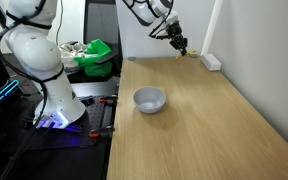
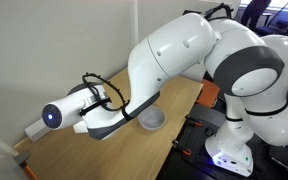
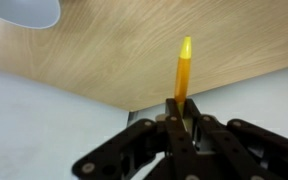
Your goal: Put the pen in the bowl
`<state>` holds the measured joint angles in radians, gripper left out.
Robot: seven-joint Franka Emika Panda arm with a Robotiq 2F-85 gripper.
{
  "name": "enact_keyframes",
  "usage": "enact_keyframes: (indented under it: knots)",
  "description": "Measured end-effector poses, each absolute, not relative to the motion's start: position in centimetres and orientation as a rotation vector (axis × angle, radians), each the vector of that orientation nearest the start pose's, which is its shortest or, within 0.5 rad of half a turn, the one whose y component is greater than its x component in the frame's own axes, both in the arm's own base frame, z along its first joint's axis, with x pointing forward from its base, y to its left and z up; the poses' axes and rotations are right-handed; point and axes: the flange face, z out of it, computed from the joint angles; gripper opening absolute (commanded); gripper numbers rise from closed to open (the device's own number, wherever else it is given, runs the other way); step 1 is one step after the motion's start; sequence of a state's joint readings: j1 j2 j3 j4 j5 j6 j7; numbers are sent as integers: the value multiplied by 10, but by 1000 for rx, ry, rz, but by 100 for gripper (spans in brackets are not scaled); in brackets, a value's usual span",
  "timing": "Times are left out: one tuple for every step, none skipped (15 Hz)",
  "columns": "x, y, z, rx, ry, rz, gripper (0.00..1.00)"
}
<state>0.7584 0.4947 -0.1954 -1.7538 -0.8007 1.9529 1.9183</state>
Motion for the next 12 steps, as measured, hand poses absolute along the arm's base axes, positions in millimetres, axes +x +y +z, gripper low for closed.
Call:
enact_keyframes:
  knots:
    - [551,309,292,2205,-1123,851,3]
    - [541,307,290,2184,-1148,840,3]
    - [531,304,288,2168,-1172,829,3]
    - [523,301,286,2153,-1198,820,3]
    - [515,297,284,2142,-1220,811,3]
    - [509,292,281,2132,-1244,802,3]
    - [502,287,279,2119,-1268,794,3]
    - [496,280,277,2105,-1291,785,3]
    - [490,273,274,2090,-1313,775,3]
    - [484,265,272,2074,-1334,765,3]
    - [478,257,270,2057,-1354,756,3]
    - [473,249,269,2040,-1374,747,3]
